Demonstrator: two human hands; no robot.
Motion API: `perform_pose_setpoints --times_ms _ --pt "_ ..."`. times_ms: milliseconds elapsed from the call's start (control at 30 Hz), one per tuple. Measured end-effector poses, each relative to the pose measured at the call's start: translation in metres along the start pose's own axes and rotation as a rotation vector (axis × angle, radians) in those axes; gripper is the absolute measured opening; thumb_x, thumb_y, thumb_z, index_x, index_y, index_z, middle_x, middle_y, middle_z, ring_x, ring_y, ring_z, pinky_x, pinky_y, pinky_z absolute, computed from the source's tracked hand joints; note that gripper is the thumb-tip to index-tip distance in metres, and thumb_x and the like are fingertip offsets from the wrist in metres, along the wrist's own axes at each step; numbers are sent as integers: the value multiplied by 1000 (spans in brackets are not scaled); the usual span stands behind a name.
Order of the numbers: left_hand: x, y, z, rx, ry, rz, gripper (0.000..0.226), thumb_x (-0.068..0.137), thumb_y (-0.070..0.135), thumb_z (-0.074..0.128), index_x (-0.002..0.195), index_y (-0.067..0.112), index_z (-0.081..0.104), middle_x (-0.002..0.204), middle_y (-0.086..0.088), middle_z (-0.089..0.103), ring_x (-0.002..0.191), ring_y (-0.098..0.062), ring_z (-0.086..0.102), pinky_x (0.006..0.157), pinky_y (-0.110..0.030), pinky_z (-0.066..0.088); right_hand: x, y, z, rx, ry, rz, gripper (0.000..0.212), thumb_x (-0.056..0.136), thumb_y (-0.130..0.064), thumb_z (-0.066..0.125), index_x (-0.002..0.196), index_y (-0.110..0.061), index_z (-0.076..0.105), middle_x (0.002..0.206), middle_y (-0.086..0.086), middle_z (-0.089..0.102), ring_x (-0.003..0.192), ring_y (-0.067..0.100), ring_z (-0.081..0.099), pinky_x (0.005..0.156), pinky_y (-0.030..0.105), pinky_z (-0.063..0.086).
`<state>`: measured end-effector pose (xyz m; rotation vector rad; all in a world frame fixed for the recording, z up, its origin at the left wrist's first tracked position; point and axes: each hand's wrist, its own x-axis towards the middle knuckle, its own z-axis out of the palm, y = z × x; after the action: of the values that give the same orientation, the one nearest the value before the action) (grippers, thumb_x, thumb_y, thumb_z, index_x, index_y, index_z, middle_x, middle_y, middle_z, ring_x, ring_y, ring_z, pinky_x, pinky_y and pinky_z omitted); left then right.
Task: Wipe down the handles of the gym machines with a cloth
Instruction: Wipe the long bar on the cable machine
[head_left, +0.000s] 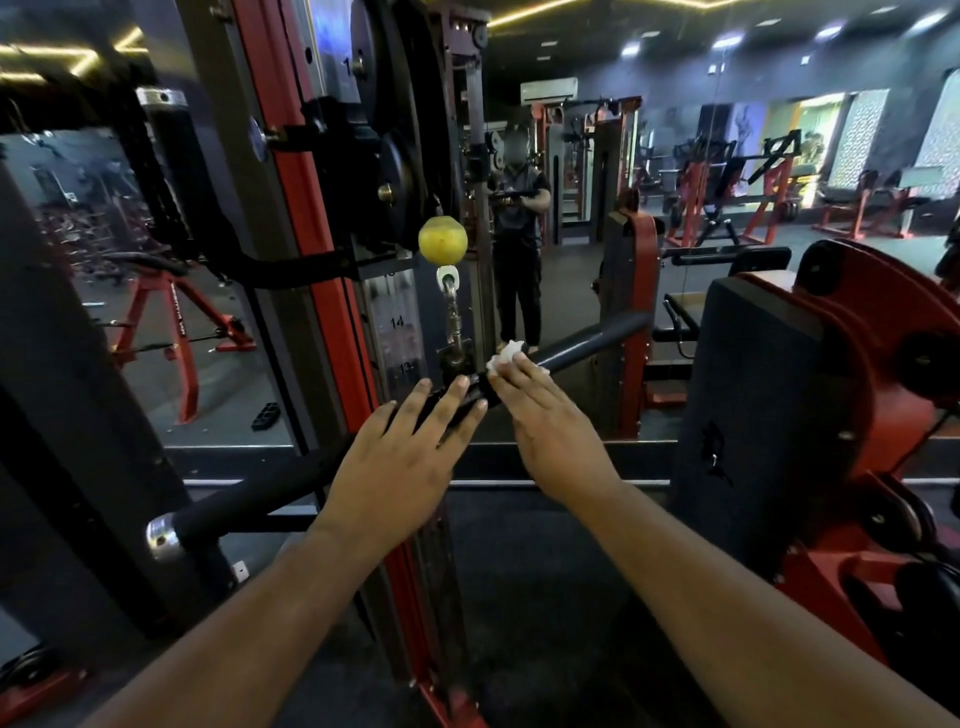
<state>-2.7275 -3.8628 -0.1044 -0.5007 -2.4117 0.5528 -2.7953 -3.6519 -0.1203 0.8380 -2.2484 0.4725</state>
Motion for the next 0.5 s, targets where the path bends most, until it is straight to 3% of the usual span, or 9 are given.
perform_pose_setpoints --times_ms 100,167,300,400,500 --pt "-1 0 0 -3 -10 -1 73 102 36 54 163 23 16 171 -13 14 149 -39 33 108 -54 41 1 26 -1 -70 7 4 64 98 -2 46 157 -20 27 165 2 28 155 14 17 125 32 4" --pt "-2 0 1 -1 -24 -3 75 102 38 53 164 24 12 171 -12 11 150 -39 31 110 -53 41 3 50 -12 -85 40 137 70 98 2 46 158 -25 21 166 0 24 156 14 15 127 35 6" --pt "-2 -4 -4 -17 -39 9 72 104 40 49 164 24 12 171 -10 14 150 -35 33 109 -51 43 13 60 -26 -46 67 314 61 102 -5 45 159 -19 29 167 2 25 156 14 13 125 30 4" --pt "-6 -7 -15 -75 16 -62 61 105 37 47 161 21 26 165 -7 29 141 -28 46 101 -46 52 11 35 -15 -3 19 152 61 98 -2 48 156 -16 38 164 1 33 154 13 18 124 26 0" --pt "-20 -17 -28 -108 58 -254 50 106 42 44 150 19 39 146 -8 48 117 -24 63 84 -40 58 5 33 -7 -1 -16 34 63 93 2 52 154 -13 41 160 5 40 153 16 25 127 31 7"
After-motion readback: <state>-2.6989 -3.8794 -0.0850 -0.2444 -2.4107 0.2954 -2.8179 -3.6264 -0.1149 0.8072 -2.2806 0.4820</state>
